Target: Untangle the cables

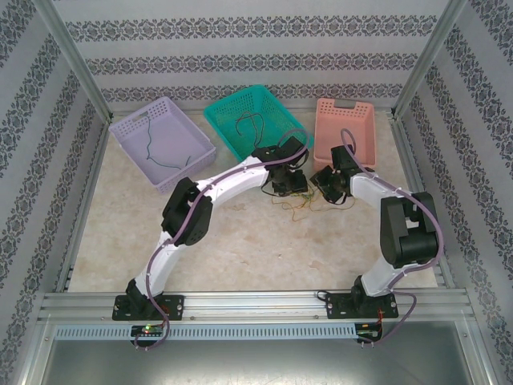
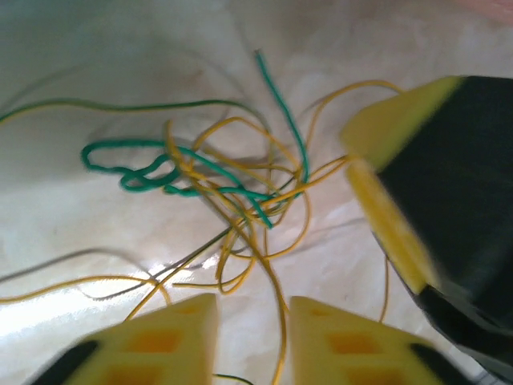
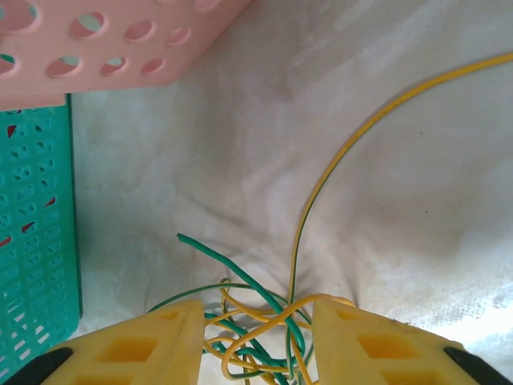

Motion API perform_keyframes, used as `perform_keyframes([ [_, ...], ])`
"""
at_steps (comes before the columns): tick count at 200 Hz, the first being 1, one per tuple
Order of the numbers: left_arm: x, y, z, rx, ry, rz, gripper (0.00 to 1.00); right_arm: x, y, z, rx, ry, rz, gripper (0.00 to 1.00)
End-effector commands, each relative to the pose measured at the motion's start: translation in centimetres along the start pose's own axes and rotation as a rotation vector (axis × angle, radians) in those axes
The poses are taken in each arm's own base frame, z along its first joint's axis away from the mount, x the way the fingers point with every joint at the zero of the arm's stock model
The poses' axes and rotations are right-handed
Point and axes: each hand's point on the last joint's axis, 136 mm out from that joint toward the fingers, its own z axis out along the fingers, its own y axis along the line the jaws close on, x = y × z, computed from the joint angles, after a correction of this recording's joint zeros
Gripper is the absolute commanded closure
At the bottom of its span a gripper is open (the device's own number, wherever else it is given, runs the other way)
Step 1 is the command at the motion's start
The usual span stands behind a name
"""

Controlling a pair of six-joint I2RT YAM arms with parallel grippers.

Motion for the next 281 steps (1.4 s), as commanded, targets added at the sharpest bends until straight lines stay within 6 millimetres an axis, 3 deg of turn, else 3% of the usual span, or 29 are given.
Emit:
perform_keyframes([
  [1, 0.4, 0.8, -1.9, -0.084, -0.035, 0.074, 0.98, -0.2, 0.1, -1.5, 0.002, -0.044, -0.059, 0.6],
  [19, 0.3, 1.5, -5.0, -0.121, -0.092, 0.111, 1.0, -0.3, 0.0, -2.6, 0.006, -0.062, -0.108, 0.62],
  [47, 2.3, 3.9, -9.0, -0.157, -0.105, 0.167, 1.0, 0.2, 0.8, -4.4, -0.023, -0.074, -0.227, 0.63],
  [81, 5.5, 10.1, -13.5, -0.279, -0.12, 0.248, 1.0, 2.3, 2.0, -5.6, -0.047, -0.016, -0.353, 0.63],
  [97, 6.5, 11.6, -15.3, -0.252, -0.135, 0.27, 1.0, 3.8, 2.9, -6.0, -0.062, 0.001, -0.414, 0.63],
  [122, 7.9, 10.9, -16.9, -0.123, -0.166, 0.401, 1.0, 7.5, 4.4, -5.3, -0.093, 0.046, -0.496, 0.63],
  [162, 7.7, 9.6, -20.7, -0.05, -0.301, 0.535, 1.0, 14.2, 7.4, -3.6, -0.213, 0.139, -0.554, 0.62],
  [191, 8.3, 9.7, -21.3, -0.035, -0.298, 0.543, 1.0, 17.4, 9.3, -2.7, -0.304, 0.217, -0.5, 0.58],
  [226, 9.1, 9.8, -21.3, -0.002, -0.289, 0.515, 1.0, 19.0, 10.4, -1.7, -0.373, 0.281, -0.329, 0.54],
  [250, 9.2, 9.7, -21.5, 0.012, -0.294, 0.502, 1.0, 19.8, 11.8, -1.7, -0.419, 0.315, -0.283, 0.49],
  [281, 9.3, 9.5, -21.6, 0.025, -0.294, 0.494, 1.0, 21.4, 12.1, -0.6, -0.412, 0.383, -0.265, 0.5],
])
